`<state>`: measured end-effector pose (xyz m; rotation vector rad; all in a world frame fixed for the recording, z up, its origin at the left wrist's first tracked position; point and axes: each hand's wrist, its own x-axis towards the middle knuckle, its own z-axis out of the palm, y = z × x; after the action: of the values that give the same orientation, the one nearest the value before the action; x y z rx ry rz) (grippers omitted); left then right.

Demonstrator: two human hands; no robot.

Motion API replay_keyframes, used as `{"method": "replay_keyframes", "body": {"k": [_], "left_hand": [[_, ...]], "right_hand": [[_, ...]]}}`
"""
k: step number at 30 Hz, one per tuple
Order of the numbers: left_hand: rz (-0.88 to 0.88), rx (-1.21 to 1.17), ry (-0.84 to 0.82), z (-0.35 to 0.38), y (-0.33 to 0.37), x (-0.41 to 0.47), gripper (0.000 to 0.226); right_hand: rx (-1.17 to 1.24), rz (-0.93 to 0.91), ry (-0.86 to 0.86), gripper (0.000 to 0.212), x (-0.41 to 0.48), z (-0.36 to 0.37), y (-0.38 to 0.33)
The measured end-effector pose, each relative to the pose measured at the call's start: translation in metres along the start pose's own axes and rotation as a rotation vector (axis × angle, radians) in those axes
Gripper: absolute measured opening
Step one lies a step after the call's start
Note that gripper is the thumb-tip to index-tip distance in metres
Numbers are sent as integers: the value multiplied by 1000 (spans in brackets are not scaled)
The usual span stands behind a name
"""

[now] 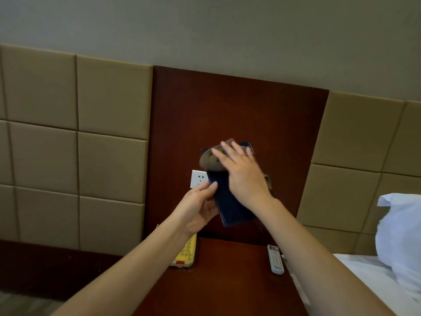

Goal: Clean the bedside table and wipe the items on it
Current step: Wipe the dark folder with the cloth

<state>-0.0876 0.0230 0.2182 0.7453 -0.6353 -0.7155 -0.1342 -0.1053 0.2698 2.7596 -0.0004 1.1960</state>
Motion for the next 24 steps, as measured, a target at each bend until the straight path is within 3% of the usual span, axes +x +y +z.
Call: {"method": "replay_keyframes", "body": {"k": [4, 6, 13, 19, 24], "left_hand": [[4, 11, 41, -13, 4, -1, 28], [7, 28, 50, -16, 5, -1, 27], [46, 90, 46, -9, 8, 6, 28], [81, 99, 39, -15, 16, 3, 27], [127, 54, 123, -14, 29, 14, 25]], "right_hand": [[38, 247, -26, 65, -9, -3, 25], [46, 285, -9, 65, -17, 2, 22], [17, -104, -33, 65, -4, 9, -19], [25, 236, -21, 64, 3, -3, 25], [118, 22, -44, 61, -22, 12, -18]]}}
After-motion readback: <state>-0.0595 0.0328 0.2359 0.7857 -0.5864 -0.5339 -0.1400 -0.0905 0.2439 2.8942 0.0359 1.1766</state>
